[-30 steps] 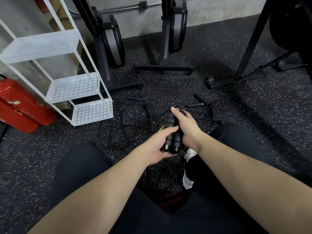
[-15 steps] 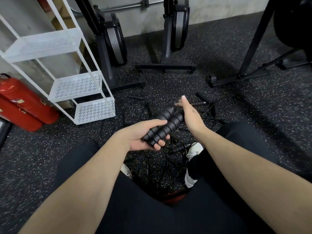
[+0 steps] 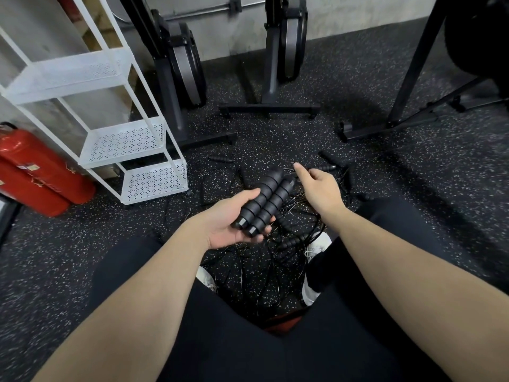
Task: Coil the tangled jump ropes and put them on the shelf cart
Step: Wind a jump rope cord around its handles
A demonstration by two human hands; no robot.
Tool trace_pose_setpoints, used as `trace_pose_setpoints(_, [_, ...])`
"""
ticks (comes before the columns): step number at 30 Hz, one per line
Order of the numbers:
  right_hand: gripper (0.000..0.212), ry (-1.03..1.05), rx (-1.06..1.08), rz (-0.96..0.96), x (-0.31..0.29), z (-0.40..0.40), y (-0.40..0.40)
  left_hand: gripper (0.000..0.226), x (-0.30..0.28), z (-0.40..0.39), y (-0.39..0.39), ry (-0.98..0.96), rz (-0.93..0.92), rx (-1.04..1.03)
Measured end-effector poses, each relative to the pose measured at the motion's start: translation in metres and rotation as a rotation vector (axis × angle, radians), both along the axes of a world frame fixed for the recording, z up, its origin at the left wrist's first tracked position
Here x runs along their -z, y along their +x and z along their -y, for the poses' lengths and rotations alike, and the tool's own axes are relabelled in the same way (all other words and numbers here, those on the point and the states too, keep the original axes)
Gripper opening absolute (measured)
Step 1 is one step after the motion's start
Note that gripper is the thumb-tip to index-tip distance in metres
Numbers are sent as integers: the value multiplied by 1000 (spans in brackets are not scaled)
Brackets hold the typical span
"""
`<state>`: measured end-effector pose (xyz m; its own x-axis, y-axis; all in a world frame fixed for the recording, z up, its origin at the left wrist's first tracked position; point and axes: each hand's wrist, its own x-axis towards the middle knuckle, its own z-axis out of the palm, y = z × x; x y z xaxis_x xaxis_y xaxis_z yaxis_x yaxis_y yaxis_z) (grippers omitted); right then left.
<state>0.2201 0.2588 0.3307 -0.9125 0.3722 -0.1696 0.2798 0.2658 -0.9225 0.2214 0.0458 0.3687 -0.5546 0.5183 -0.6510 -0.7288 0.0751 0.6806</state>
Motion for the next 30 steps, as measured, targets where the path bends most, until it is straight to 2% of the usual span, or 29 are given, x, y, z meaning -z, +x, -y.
trace_pose_setpoints(5, [51,29,33,-6,3,-3,1,36,10,-4,-1,-171,-213,50])
trace_pose_setpoints(10, [52,53,44,-16,2,1,2,32,15,-10,4,-411,-426,262])
trace_pose_setpoints(15, [39,-54,-8,31,5,5,-1,24,25,-16,2,-457,-561,129])
trace_pose_setpoints(17, [29,-135,-107,49,2,10,1,18,31,-18,0,-384,-534,-34])
trace_pose_setpoints(19, [27,-172,-201,70,0,15,4,17,35,-20,-2,-287,-431,-219])
trace_pose_setpoints(22, [24,-122,-283,77,2,22,6,27,37,-21,-6,-185,-216,-452])
trace_pose_setpoints(24, [18,-173,-368,39,2,25,8,34,38,-19,-8,-128,-99,-569])
trace_pose_setpoints(26, [27,-229,-478,40,-2,30,13,42,40,-15,-9,-93,-35,-626])
trace_pose_setpoints(28, [42,-165,-590,79,-4,38,18,46,41,-14,-9,-43,-19,-637])
trace_pose_setpoints(30, [49,-95,-688,98,-5,47,22,45,41,-15,-8,3,-26,-638])
